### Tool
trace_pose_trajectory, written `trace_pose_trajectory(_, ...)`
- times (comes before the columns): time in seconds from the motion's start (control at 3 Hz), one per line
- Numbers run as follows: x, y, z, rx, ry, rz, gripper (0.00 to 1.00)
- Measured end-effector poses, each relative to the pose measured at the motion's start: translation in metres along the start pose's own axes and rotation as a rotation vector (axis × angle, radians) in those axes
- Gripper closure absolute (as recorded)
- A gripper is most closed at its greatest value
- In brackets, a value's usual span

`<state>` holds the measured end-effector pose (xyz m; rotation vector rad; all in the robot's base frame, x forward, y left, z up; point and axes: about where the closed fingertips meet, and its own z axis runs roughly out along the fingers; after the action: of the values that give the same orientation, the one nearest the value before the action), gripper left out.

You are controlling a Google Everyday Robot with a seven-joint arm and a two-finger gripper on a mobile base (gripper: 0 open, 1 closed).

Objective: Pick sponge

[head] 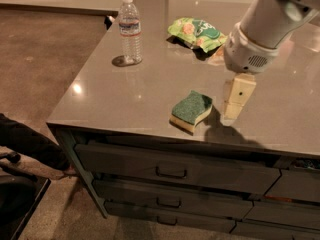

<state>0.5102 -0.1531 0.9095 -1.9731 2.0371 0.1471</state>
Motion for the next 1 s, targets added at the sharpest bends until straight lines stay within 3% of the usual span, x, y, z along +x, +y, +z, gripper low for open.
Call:
trace_pose_trajectory(0.33, -0.012, 0.005, 0.036, -0.061, -0.001, -0.023, 0.0)
trace_pose_trajectory(1.0, -0.028, 0.007, 0.068, -0.127, -0.005, -0.016, 0.0)
